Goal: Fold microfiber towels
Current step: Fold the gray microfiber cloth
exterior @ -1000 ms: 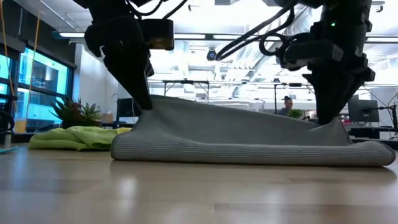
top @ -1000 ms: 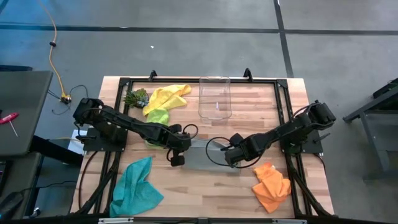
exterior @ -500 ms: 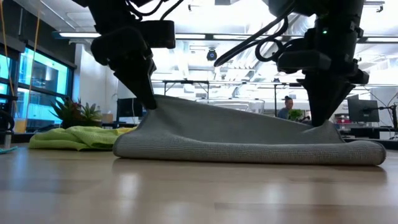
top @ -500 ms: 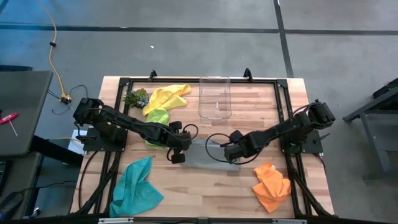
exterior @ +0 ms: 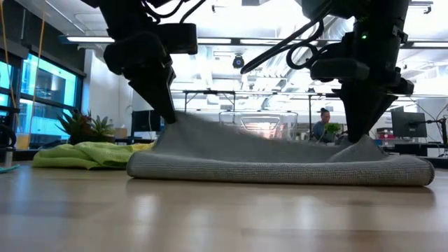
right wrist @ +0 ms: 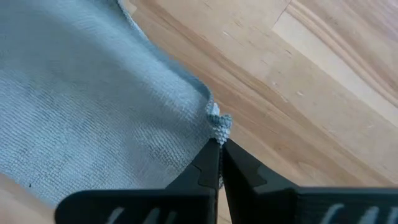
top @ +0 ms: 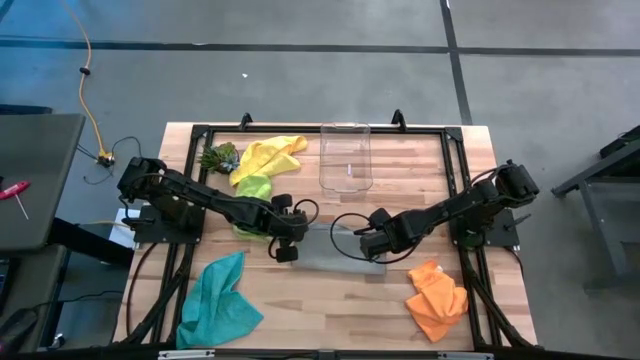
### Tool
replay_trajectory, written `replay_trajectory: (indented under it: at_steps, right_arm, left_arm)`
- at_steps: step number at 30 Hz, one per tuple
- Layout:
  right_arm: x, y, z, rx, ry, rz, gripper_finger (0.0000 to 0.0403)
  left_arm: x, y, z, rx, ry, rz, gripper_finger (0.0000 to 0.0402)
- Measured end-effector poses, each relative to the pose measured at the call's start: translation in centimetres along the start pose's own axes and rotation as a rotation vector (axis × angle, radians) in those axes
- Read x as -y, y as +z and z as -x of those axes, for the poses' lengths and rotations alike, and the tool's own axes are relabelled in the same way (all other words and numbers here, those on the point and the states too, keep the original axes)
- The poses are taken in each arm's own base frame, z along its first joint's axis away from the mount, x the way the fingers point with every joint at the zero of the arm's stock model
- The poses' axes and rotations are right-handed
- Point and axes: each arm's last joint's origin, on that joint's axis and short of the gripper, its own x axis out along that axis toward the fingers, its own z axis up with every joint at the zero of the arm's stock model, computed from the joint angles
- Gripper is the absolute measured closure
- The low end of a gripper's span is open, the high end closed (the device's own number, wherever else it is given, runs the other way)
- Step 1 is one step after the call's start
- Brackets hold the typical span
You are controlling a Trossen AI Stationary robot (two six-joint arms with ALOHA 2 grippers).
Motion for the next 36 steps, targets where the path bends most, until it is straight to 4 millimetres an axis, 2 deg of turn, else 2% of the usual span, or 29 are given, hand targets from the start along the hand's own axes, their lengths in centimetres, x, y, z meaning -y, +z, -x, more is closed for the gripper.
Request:
replay_trajectory:
  at_steps: [3,6,10,14,17,21,25,29,36]
  right_arm:
    - [0.0,0.0,0.0,0.000,0.000,-0.001,0.0396]
    - [0.0,0.0,0.0,0.000,-0.001,-0.024,0.0368]
    - [0.2,-0.1,0.0,-0.004,-0.024,-0.020,0.0307]
    - [0.9,-0.1,0.8,-0.028,-0.121,0.022,0.0240]
    - [1.7,-0.1,1.8,-0.042,-0.183,0.042,0.0196]
    - [2.4,-0.5,3.3,-0.010,-0.152,0.063,0.0155]
    - [3.6,-1.8,4.4,0.022,-0.116,0.036,0.0140]
    - [5.3,-4.2,4.7,0.046,-0.044,-0.055,0.0139]
    - [6.9,-7.5,4.7,0.086,0.298,-0.292,0.0139]
  left_arm:
    - [-0.2,0.0,-0.1,-0.009,0.005,0.011,0.0354]
    - [-0.6,-0.2,-0.2,-0.031,0.015,0.015,0.0332]
    - [-1.3,-0.5,-0.3,-0.083,0.035,0.016,0.0301]
    - [-1.8,-0.9,0.0,-0.122,0.048,0.020,0.0272]
    - [-2.2,-1.0,1.0,-0.120,0.047,0.031,0.0254]
    - [-2.6,-1.0,2.6,-0.084,0.037,0.057,0.0238]
    - [-2.8,-1.4,4.6,0.031,0.001,0.090,0.0234]
    - [-2.8,-2.8,6.1,0.209,-0.130,0.183,0.0234]
    - [-2.8,-6.4,6.8,0.484,-0.393,0.363,0.0234]
